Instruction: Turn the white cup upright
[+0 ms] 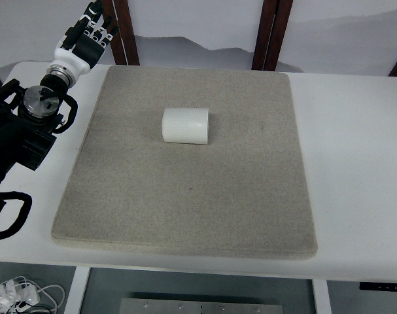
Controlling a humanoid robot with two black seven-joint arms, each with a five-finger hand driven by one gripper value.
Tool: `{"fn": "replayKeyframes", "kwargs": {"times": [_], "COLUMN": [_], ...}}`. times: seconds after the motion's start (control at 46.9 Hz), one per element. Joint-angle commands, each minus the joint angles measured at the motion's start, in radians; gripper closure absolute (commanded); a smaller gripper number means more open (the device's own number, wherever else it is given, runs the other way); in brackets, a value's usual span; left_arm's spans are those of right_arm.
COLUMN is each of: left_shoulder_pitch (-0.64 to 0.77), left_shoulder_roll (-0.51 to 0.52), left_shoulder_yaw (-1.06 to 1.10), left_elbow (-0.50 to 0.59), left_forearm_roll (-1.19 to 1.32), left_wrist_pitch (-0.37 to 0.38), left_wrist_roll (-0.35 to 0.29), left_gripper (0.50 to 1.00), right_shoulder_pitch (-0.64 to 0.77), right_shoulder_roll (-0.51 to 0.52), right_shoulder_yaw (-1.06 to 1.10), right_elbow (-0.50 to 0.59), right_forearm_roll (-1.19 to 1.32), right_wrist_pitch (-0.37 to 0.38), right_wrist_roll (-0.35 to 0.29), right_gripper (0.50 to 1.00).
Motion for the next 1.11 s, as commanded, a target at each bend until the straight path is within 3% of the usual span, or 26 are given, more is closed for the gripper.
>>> {"fn": "replayKeyframes", "kwargs": {"times": [0.0, 0.213, 0.384, 0.789, 1.087], "left_shoulder_pitch": [0.001, 0.001, 0.001, 0.004, 0.003], "left_shoulder_roll": [-0.001, 0.002, 0.016, 0.165, 0.225], "left_shoulder_yaw": [0.003, 0.035, 0.051, 0.054, 0.058], "left_elbow": [0.004, -0.004, -0.055, -0.39, -0.571], "left_forearm_roll": [0.006, 0.168, 0.499, 1.127, 1.535], "left_wrist_pitch": [-0.026, -0.059, -0.112, -0.109, -0.1], "left_wrist_roll": [-0.009, -0.009, -0.022, -0.072, -0.053], "left_gripper": [0.504, 0.506, 0.506, 0.519, 0.538], "right_shoulder_pitch": [0.0, 0.0, 0.0, 0.0, 0.0], "right_shoulder_roll": [0.0, 0.0, 0.0, 0.0, 0.0], "right_shoulder_yaw": [-0.001, 0.0, -0.001, -0.001, -0.001], "right_elbow": [0.0, 0.0, 0.0, 0.0, 0.0], "right_forearm_roll": [0.0, 0.0, 0.0, 0.0, 0.0], "right_wrist_pitch": [0.0, 0.0, 0.0, 0.0, 0.0], "right_wrist_roll": [0.0, 0.0, 0.0, 0.0, 0.0], "right_gripper": [0.548, 0.548, 0.548, 0.548, 0.548]}}
